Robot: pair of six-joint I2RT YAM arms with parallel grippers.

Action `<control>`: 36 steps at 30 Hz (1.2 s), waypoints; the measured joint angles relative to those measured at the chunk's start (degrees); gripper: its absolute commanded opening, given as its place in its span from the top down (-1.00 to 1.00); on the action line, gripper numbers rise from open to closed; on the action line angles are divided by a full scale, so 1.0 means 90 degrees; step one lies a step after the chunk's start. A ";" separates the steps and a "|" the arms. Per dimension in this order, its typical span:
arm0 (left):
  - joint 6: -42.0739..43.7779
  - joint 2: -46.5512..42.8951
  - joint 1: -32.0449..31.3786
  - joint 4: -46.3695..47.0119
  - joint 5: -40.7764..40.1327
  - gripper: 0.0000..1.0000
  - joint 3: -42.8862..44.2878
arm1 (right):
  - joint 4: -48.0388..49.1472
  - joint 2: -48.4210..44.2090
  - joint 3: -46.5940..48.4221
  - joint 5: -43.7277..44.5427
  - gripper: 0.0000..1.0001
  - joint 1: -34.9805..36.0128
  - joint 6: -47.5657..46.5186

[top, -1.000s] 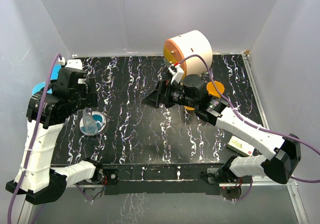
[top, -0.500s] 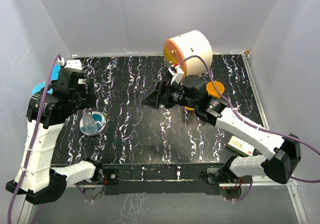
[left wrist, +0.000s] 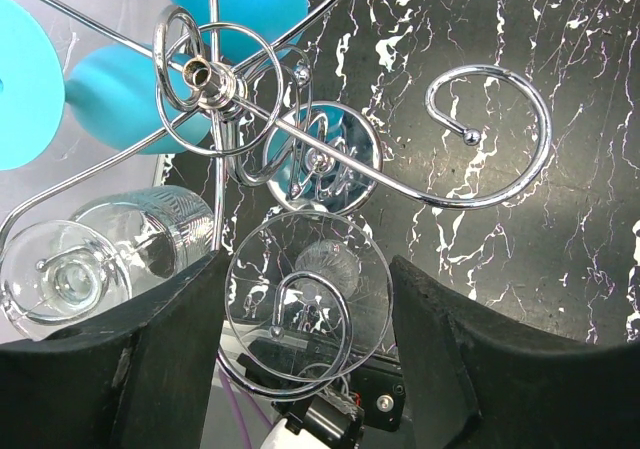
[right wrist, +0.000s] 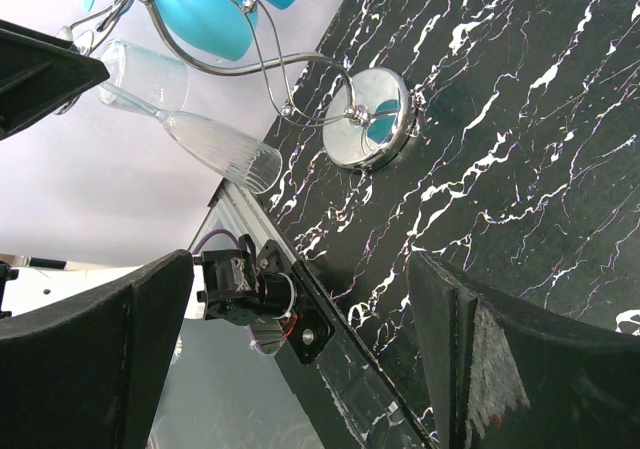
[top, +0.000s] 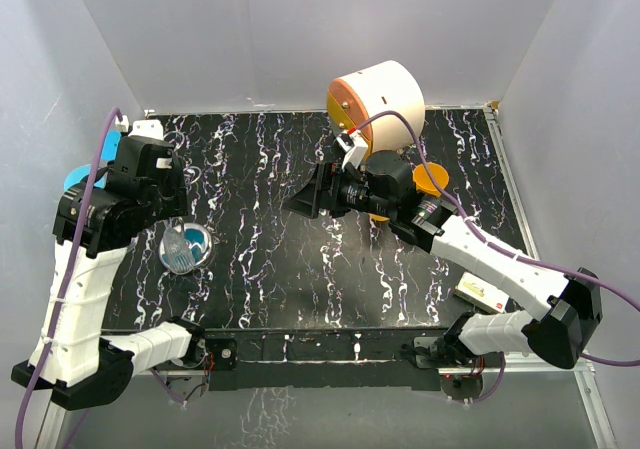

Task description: Take the wine glass off the wine glass rack

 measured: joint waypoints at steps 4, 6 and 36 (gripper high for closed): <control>-0.0005 0.0000 0.0000 0.0000 0.0000 -0.17 0.0005 | 0.0000 0.0000 0.0000 0.0000 -0.74 0.0000 0.0000; -0.0017 0.0000 0.0000 -0.0002 0.0002 -0.17 0.0019 | 0.0000 0.0000 0.0000 -0.0002 -0.74 0.0000 0.0000; 0.0027 -0.0736 0.0000 0.0005 0.0459 -0.15 0.0073 | 0.0010 0.0032 0.0000 -0.0092 -0.75 0.0000 0.0017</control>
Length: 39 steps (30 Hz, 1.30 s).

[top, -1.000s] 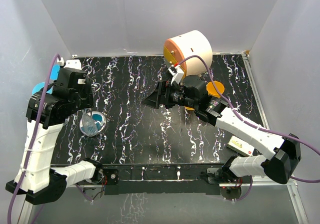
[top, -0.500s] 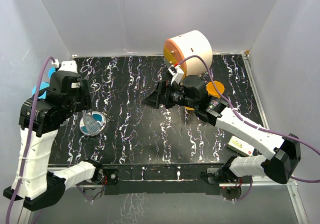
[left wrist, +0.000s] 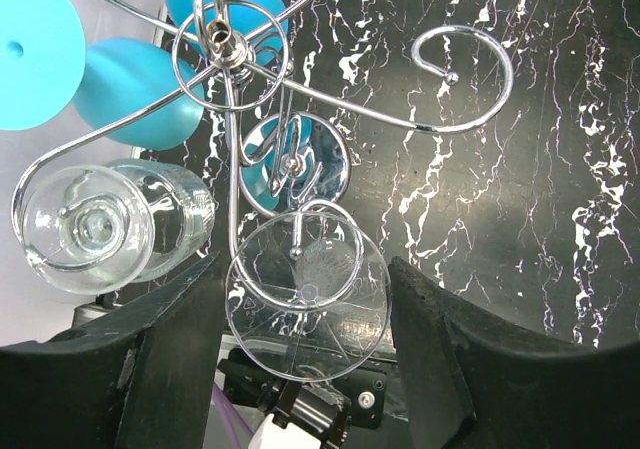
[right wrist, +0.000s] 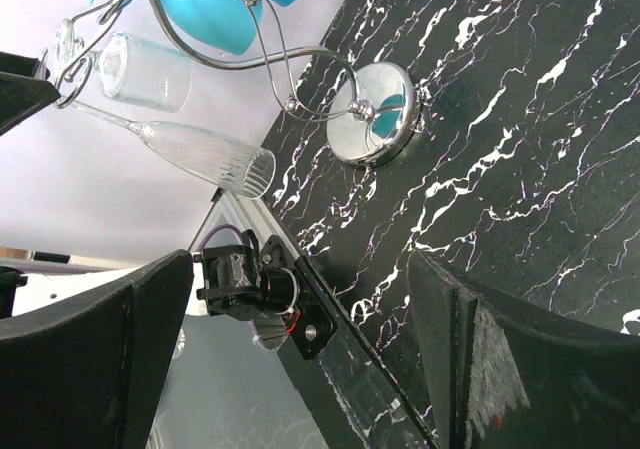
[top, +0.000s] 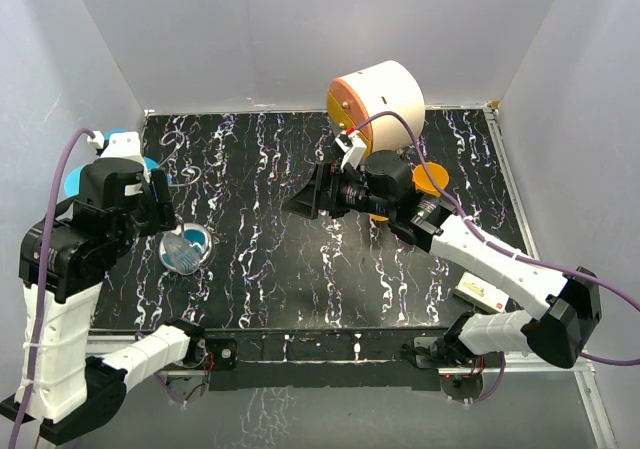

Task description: Take the wine glass off the wine glass rack

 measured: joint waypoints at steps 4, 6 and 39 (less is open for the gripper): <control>0.0000 -0.0080 0.0000 -0.0010 -0.0034 -0.14 -0.0053 | 0.0000 0.0022 0.0000 -0.0036 -0.78 0.0000 0.0000; -0.0027 -0.0073 0.0000 -0.0017 -0.0124 -0.14 -0.0056 | -0.0002 0.0029 0.0000 -0.0056 -0.81 0.0000 0.0000; 0.0012 0.0879 0.0000 0.0374 -0.0605 -0.14 0.0374 | -0.0034 -0.0551 -0.0138 0.0192 -0.97 -0.0032 -0.0333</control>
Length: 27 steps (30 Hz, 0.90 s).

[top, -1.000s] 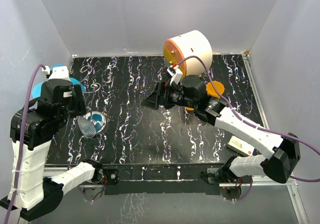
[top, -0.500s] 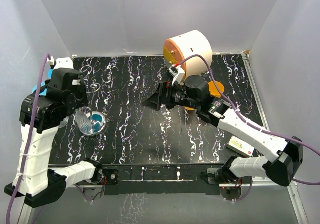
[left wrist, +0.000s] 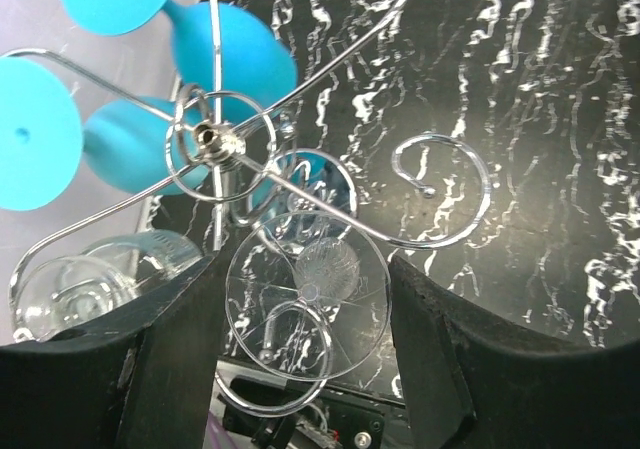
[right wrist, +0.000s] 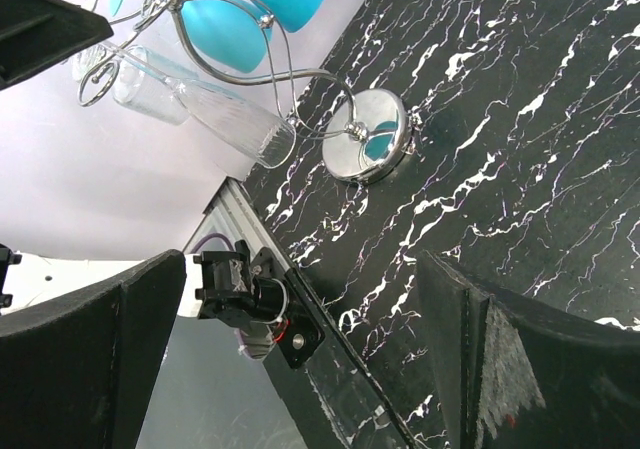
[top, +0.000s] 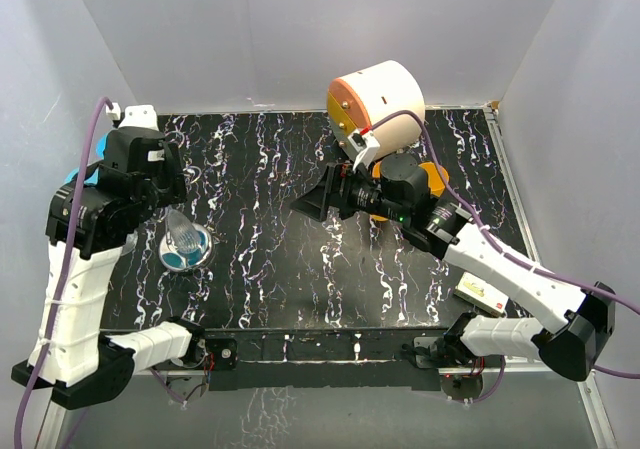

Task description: Take the wine glass off the wine glass rack

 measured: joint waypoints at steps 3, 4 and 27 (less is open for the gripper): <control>0.0090 -0.0085 0.0000 0.0202 0.0338 -0.14 -0.0019 | 0.0022 -0.0039 -0.0078 0.0041 -0.97 0.0000 0.0012; 0.0109 -0.0124 0.0000 0.0253 0.0427 -0.14 -0.0019 | 0.0022 -0.0041 -0.0087 0.0046 -0.97 0.0000 0.0027; -0.1615 -0.0780 0.0000 0.2023 0.2705 -0.15 -0.0355 | 0.2958 0.0262 -0.1705 -0.0719 -0.89 -0.0005 0.2936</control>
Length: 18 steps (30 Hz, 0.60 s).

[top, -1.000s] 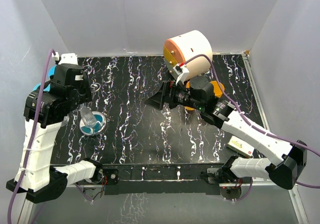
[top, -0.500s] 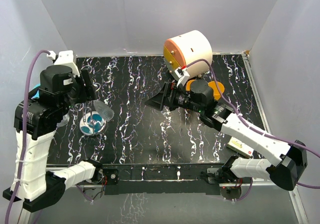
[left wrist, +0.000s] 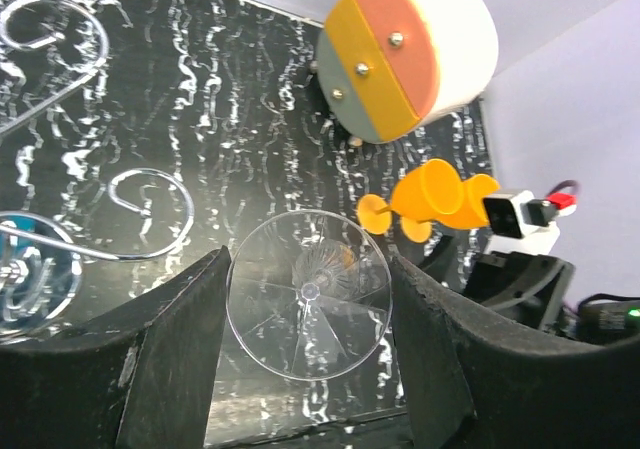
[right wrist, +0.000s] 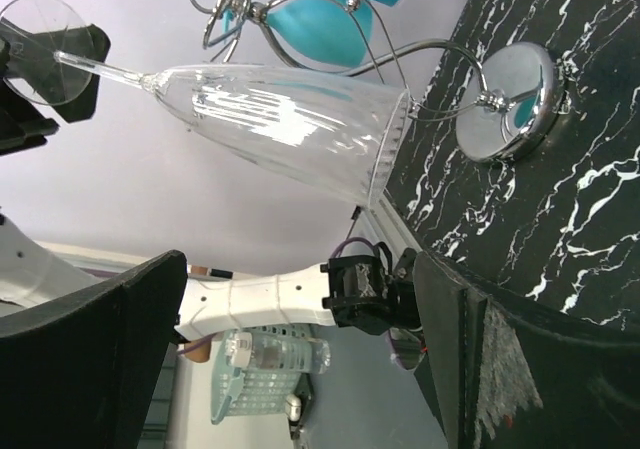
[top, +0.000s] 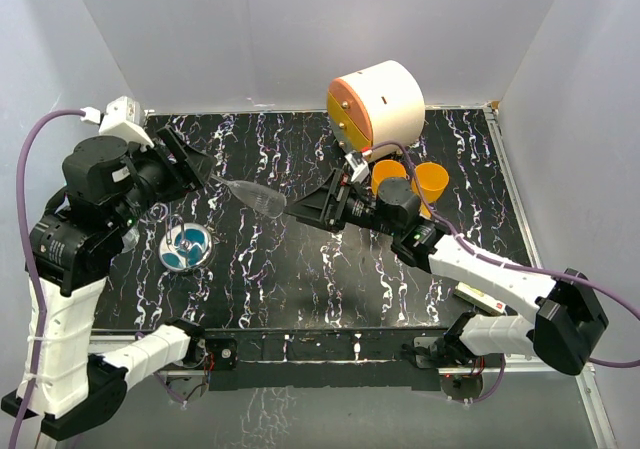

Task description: Take the wine glass off the wine glass rack

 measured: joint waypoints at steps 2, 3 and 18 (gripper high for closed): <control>-0.0226 -0.0124 0.0000 0.0206 0.0134 -0.16 -0.0180 | 0.0228 -0.0027 -0.0109 0.0056 -0.86 0.0000 0.0119; -0.0342 -0.0192 0.0000 0.0330 0.0219 -0.16 -0.0284 | 0.0328 -0.0061 -0.0182 0.0107 -0.84 0.0000 0.0180; -0.1661 -0.1069 0.0000 0.1824 0.1071 -0.16 -0.1620 | 0.1778 -0.1052 -0.0792 0.0925 0.11 0.0000 0.0401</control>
